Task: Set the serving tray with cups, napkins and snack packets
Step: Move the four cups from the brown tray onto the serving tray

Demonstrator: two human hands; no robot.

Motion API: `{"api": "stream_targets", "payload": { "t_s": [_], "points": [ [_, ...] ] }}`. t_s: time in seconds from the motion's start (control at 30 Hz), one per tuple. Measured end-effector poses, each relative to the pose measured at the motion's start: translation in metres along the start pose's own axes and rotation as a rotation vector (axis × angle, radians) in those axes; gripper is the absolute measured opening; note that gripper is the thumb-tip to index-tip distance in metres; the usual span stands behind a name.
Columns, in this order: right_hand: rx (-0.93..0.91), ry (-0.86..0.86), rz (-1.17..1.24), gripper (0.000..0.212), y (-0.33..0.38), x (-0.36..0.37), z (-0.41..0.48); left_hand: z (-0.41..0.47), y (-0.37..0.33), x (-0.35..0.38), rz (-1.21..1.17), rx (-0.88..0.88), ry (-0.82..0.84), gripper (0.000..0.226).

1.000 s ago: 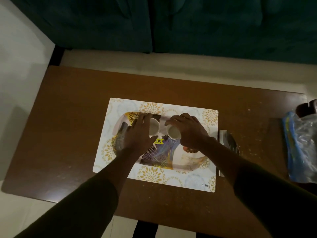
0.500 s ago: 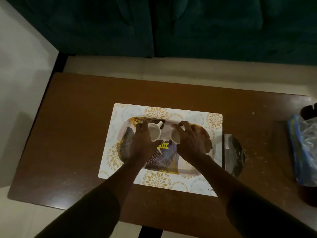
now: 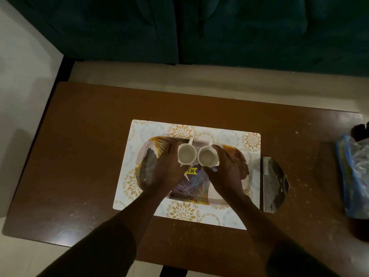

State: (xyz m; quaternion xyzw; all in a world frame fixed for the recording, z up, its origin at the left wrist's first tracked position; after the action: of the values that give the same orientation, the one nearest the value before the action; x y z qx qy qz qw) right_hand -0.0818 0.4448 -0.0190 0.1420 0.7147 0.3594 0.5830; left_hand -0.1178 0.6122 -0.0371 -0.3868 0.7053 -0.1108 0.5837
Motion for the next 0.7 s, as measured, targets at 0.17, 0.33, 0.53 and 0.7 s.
{"api": "stream_targets", "payload": {
  "t_s": [0.17,0.33,0.53,0.7],
  "points": [
    [-0.031,0.008,0.011,0.061,0.000,-0.001,0.004,0.004,-0.008,0.000,-0.016,0.019,-0.038,0.072],
    [-0.062,0.008,-0.014,0.062,-0.001,0.001,0.005,0.008,-0.007,0.002,-0.022,-0.010,-0.026,0.075],
    [-0.043,-0.014,-0.008,0.061,-0.005,0.001,0.006,0.009,-0.004,0.005,-0.026,-0.014,-0.031,0.076],
    [-0.035,-0.021,-0.005,0.062,-0.007,0.002,0.008,0.011,-0.003,0.007,-0.012,-0.017,-0.030,0.077]
  ]
}}
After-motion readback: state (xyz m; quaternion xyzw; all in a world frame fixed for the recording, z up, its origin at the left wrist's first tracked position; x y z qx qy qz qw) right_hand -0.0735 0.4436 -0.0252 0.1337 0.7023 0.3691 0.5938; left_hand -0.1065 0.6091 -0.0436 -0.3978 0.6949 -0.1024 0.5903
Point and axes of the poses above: each hand's wrist, its own z-axis towards the middle knuckle, its own x-axis out of the palm, y = z × x, the point moved 7 cm from there along z, towards the middle knuckle, and after that the axes turned 6 degrees about -x, right-handed, at the moved point
